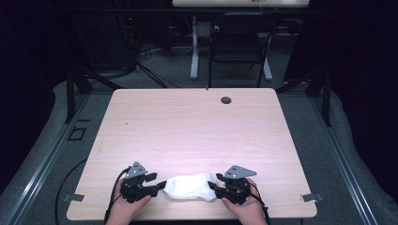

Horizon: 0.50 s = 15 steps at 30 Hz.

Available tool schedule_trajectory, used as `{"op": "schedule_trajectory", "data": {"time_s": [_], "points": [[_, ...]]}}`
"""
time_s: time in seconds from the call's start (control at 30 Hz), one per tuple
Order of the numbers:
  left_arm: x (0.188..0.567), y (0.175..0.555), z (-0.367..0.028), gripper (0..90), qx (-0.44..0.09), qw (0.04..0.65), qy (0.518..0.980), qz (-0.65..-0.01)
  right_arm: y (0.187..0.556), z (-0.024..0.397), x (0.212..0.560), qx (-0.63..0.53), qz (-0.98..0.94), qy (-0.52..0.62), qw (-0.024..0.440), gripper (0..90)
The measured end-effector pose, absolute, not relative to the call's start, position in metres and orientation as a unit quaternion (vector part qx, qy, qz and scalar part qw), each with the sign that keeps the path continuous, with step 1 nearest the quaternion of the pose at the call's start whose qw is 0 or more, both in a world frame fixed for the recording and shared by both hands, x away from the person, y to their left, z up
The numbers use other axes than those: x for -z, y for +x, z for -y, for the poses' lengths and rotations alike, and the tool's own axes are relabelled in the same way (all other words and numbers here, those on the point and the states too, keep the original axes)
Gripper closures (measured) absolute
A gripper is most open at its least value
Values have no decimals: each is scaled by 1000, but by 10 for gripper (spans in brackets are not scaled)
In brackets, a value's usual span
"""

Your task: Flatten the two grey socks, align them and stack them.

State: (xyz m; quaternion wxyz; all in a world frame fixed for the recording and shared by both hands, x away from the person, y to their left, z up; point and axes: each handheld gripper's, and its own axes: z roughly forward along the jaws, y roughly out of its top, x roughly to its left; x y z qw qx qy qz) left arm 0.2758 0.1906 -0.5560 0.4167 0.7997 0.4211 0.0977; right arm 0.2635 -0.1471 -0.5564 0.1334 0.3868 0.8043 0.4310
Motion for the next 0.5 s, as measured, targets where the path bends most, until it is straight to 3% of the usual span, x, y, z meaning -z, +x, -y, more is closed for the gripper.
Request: {"op": "schedule_trajectory", "data": {"time_s": [0.5], "points": [[556, 281, -210, 435, -104, 417, 787, -442, 266, 168, 552, -428, -793, 407, 154, 519]]}}
